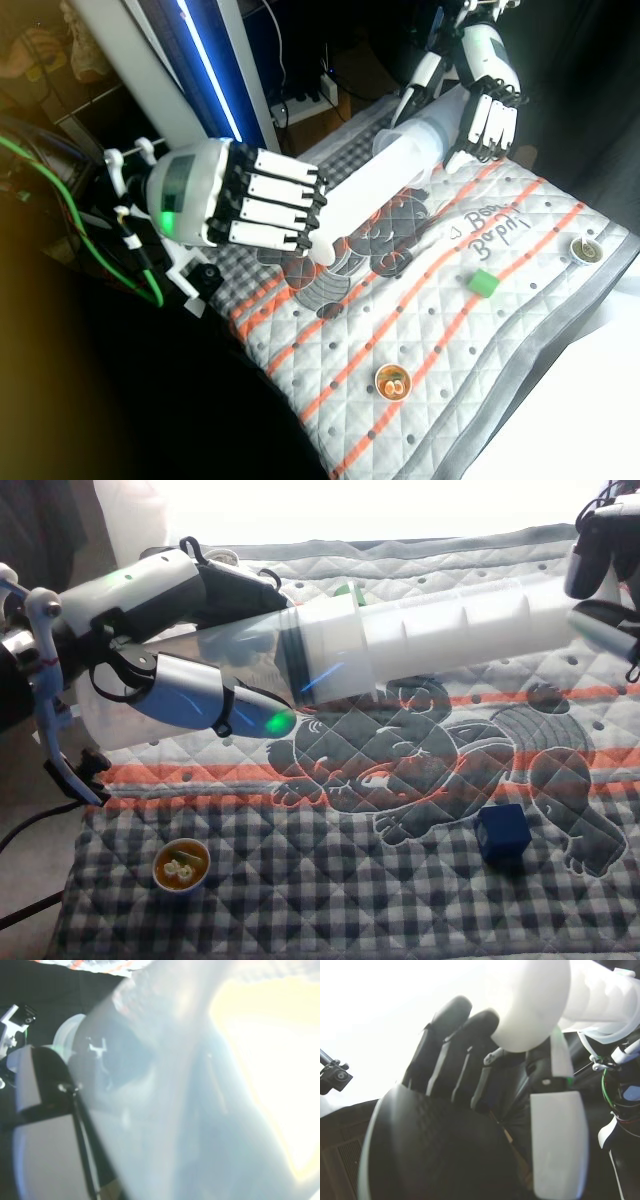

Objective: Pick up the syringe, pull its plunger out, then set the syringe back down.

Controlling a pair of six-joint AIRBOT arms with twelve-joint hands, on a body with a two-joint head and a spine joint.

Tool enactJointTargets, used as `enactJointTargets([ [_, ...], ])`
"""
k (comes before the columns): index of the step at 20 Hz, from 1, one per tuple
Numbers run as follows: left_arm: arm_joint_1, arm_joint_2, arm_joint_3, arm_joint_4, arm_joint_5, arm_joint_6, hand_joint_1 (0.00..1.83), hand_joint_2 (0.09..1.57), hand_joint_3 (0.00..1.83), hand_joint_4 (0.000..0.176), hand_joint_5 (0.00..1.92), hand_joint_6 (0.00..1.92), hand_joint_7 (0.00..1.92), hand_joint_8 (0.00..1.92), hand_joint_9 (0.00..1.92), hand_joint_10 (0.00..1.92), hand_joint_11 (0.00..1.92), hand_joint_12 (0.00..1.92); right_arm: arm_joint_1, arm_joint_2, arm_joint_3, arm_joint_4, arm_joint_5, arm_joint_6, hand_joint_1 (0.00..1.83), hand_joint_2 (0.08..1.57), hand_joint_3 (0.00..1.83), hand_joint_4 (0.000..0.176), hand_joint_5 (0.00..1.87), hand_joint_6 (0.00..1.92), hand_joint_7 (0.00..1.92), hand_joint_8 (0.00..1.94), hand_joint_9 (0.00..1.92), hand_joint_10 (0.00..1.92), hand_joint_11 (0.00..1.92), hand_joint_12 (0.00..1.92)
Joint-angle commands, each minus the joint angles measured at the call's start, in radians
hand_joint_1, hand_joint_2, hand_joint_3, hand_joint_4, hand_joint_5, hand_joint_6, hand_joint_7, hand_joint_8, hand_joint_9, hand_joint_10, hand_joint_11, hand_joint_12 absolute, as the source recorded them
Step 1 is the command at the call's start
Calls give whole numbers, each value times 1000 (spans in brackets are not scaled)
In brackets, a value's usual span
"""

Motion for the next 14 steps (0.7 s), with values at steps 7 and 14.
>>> enactJointTargets([
  [7,-12,-38,29,-21,144,-43,1176,1221,0,0,879,1208,689,1408,535,1333,328,1822,3,7,4,9,104,-3,1092,802,0,38,354,0,238,0,266,0,0,989],
  [14,-68,-123,99,53,-56,-42,1204,1202,0,0,910,1225,723,1271,623,1078,398,1723,3,7,4,8,105,-3,1117,835,14,0,343,10,246,6,293,18,0,984],
])
